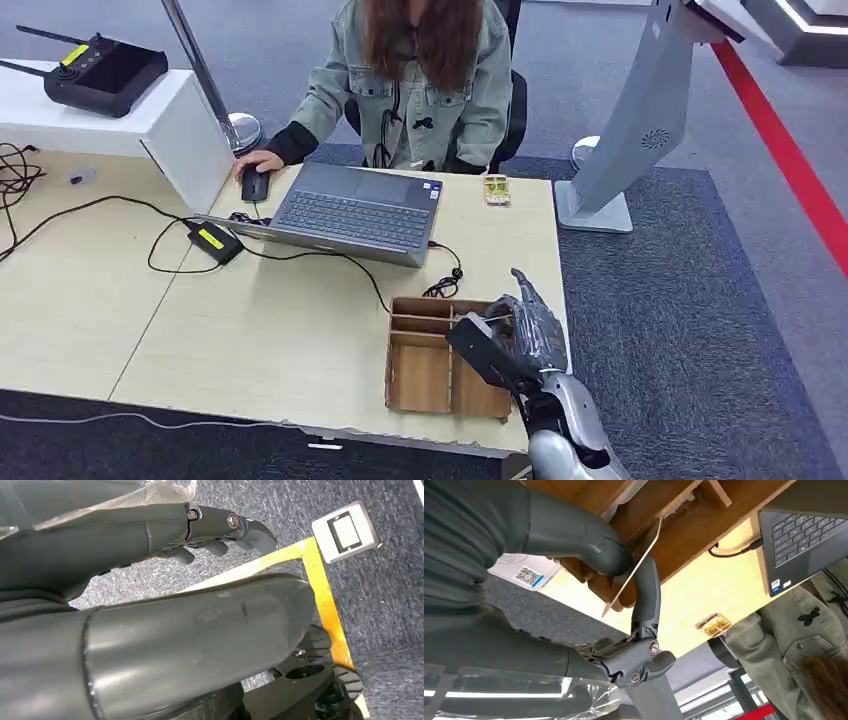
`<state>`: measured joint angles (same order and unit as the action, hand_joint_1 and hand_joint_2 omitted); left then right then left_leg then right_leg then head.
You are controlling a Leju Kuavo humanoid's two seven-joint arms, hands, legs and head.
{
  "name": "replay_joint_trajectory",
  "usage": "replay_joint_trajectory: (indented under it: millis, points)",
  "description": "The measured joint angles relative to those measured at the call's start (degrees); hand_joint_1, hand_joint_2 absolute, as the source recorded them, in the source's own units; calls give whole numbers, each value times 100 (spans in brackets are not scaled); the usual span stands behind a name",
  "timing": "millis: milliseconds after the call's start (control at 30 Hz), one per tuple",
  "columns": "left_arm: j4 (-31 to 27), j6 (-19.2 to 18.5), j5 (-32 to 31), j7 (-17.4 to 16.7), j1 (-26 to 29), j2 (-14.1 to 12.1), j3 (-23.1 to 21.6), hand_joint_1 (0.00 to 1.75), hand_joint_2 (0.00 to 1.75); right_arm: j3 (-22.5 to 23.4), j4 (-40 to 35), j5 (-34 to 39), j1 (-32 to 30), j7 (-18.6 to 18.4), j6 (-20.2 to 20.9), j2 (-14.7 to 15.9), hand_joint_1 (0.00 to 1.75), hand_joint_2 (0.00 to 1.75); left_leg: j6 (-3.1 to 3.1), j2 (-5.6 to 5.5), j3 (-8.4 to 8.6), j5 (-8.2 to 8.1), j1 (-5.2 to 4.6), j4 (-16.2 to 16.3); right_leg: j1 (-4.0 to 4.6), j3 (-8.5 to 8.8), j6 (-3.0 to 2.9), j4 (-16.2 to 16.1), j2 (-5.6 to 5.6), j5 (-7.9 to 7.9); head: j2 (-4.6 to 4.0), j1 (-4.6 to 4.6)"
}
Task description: Pass the card to the sensor for recognition and then transmit it.
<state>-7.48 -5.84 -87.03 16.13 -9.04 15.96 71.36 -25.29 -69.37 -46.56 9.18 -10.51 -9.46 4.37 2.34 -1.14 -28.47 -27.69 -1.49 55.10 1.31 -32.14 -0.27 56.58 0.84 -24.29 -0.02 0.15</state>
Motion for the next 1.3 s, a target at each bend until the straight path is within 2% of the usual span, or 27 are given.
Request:
replay_joint_trajectory:
  millis: [467, 567, 700, 833, 1033, 1133, 1300]
  points:
    - [0, 44, -2, 0, 0, 0, 6, 0, 0, 11, -122, 224, -5, 5, 26, 0, 143, 175, 0, 0, 0, 0, 0, 0, 0, 0, 0, 0, 0, 0, 0, 2]
    - [0, 57, 0, 0, 0, 0, 13, 0, 0, 26, -363, 424, -7, -37, 109, 4, 140, 175, 0, 0, 1, 0, 0, 0, 0, 0, 0, 0, 0, 0, 2, 2]
    - [0, 68, 11, 0, 3, 0, 31, 0, 0, 127, -1081, 828, 2, -188, 302, 39, 134, 175, 0, 1, 1, 0, 0, 0, 0, 0, 0, 0, 0, 0, 0, 0]
    - [0, 70, 15, 0, 5, 0, 50, 0, 0, 203, -1835, 1220, 24, -326, 431, 127, 119, 175, 0, 0, 1, 0, -1, 1, 0, 0, 0, 0, 0, 0, 0, 0]
    - [0, 79, 22, 0, 5, 0, 135, 0, 0, 369, -2843, 1648, 72, -402, 439, 297, 124, 175, 0, 2, 2, 0, -2, 1, -1, 0, 0, 0, 1, 0, 0, 0]
    - [0, 79, 9, -2, 4, 0, 157, 0, 0, 415, -3197, 1724, 140, -411, 452, 352, 138, 175, 0, 2, -1, 0, -2, 1, -2, 0, 0, 0, 1, 1, 0, 2]
    - [0, 66, -24, -20, -4, 0, 160, 0, 0, 398, -3292, 1661, 603, -461, 437, 352, 150, 175, 0, 2, -2, 2, -1, 0, -1, 3, -1, 0, 1, 3, 0, 4]
